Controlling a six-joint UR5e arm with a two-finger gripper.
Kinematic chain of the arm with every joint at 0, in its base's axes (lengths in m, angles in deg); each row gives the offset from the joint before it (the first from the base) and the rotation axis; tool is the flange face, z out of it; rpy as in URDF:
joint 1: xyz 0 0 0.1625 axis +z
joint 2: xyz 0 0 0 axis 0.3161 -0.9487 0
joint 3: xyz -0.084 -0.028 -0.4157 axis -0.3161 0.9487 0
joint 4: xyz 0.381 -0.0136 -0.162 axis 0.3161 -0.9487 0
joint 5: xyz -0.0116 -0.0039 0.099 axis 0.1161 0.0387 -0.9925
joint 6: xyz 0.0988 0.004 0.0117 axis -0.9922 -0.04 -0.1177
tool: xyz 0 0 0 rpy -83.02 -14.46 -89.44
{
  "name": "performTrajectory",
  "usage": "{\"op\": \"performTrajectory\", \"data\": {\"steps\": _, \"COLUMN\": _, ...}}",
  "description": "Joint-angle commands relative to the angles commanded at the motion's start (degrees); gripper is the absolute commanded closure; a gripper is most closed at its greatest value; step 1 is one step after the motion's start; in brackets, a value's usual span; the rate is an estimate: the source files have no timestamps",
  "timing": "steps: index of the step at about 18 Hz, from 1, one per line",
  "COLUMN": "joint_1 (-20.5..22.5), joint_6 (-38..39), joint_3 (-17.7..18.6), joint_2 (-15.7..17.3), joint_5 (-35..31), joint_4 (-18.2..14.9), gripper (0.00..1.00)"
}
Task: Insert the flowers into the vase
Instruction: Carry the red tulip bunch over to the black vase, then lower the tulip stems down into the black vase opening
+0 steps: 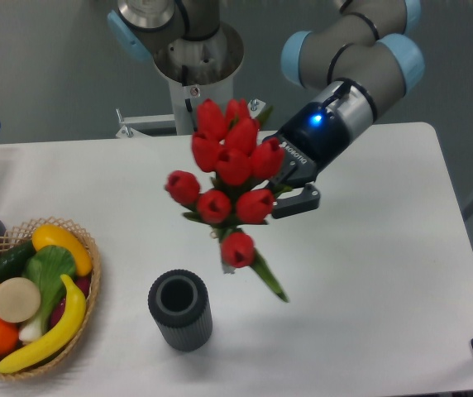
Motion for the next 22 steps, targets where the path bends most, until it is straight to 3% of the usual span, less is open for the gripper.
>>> {"op": "performTrajectory", "data": {"steps": 3, "joint_1": -1.67, "joint_6": 0.0, "joint_3": -1.93, "joint_2": -1.76, "joint_5": 0.0, "joint_4": 0.0, "gripper": 0.72}}
{"op": "performTrajectory", "data": {"steps": 11, "joint_1": -3.35, "joint_6": 0.0, "joint_3": -2.29, "joint_2": -3.87, "joint_5": 0.0, "joint_4": 0.0, "gripper": 0.72}}
{"op": "performTrajectory", "data": {"steps": 19, "joint_1": -4.23, "joint_6": 0.0, "joint_3": -1.06, "joint_2": -5.54, "joint_5": -0.17, "joint_4": -0.09, "gripper": 0.72}}
{"op": "performTrajectory", "data": {"steps": 22, "joint_1": -4.14, "joint_6": -0.09, "joint_3": 1.91, "joint_2": -5.63, "joint_5": -0.52, "joint_4": 0.0, "gripper": 0.72}}
